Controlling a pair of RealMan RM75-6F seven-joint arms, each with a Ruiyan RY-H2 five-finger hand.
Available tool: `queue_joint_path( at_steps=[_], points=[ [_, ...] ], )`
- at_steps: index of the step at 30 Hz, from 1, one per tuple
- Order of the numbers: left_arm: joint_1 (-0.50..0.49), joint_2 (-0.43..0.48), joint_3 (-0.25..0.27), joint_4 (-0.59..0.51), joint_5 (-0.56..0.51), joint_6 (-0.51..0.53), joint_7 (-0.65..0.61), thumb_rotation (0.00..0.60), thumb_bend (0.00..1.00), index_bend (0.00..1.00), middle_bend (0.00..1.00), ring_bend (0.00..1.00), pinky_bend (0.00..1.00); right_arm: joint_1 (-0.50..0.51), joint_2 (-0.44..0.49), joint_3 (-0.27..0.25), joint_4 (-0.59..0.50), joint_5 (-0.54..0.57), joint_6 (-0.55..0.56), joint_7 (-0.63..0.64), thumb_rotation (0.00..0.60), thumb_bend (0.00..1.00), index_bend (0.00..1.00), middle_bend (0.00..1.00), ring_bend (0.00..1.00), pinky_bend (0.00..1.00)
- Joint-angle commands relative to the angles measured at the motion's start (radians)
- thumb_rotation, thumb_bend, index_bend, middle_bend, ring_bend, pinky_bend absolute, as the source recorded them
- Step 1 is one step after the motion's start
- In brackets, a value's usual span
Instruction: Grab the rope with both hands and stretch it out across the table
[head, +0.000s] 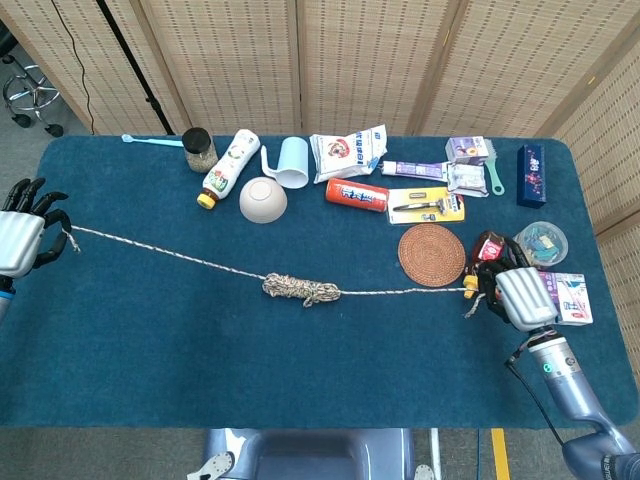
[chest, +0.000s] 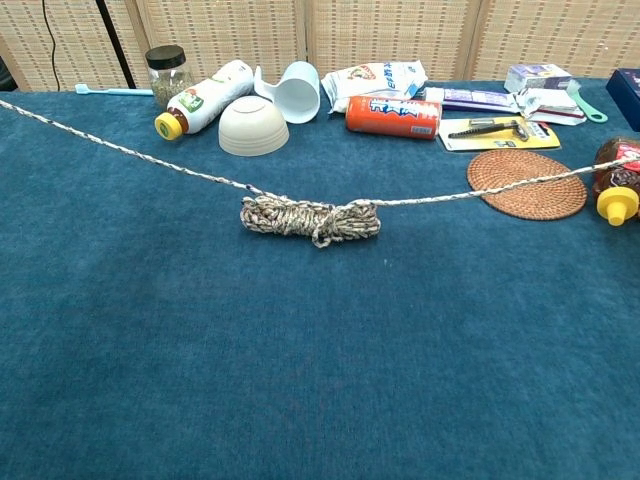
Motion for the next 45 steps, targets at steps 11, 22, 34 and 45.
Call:
queue_joint_path(
  at_steps=[11, 22, 34, 45],
  points=[
    [-0.062, 0.021, -0.009, -0.162, 0.08, 0.05, 0.062, 0.6, 0.47, 0.83, 0.25, 0.02, 0.0, 0.049, 0.025, 0.01, -0.117, -0.068, -0.013, -0.006, 0.6, 0.68, 0.71, 0.43, 0.36, 0.0],
    [-0.154, 0.012, -0.025, -0.397, 0.153, 0.031, 0.19, 0.6, 0.47, 0.83, 0.25, 0.02, 0.0, 0.117, -0.006, 0.035, -0.192, -0.085, -0.066, 0.01, 0.6, 0.67, 0.68, 0.41, 0.32, 0.0],
    [-0.2, -0.023, -0.021, -0.552, 0.155, -0.046, 0.345, 0.6, 0.46, 0.65, 0.17, 0.0, 0.0, 0.165, -0.05, 0.05, -0.226, -0.073, -0.116, -0.005, 0.6, 0.68, 0.52, 0.26, 0.21, 0.0],
    [-0.234, 0.022, -0.016, -0.754, 0.018, -0.244, 0.532, 0.6, 0.2, 0.0, 0.0, 0.0, 0.0, 0.206, -0.084, 0.064, -0.244, -0.008, -0.195, -0.095, 0.6, 0.4, 0.04, 0.0, 0.0, 0.0]
  ],
)
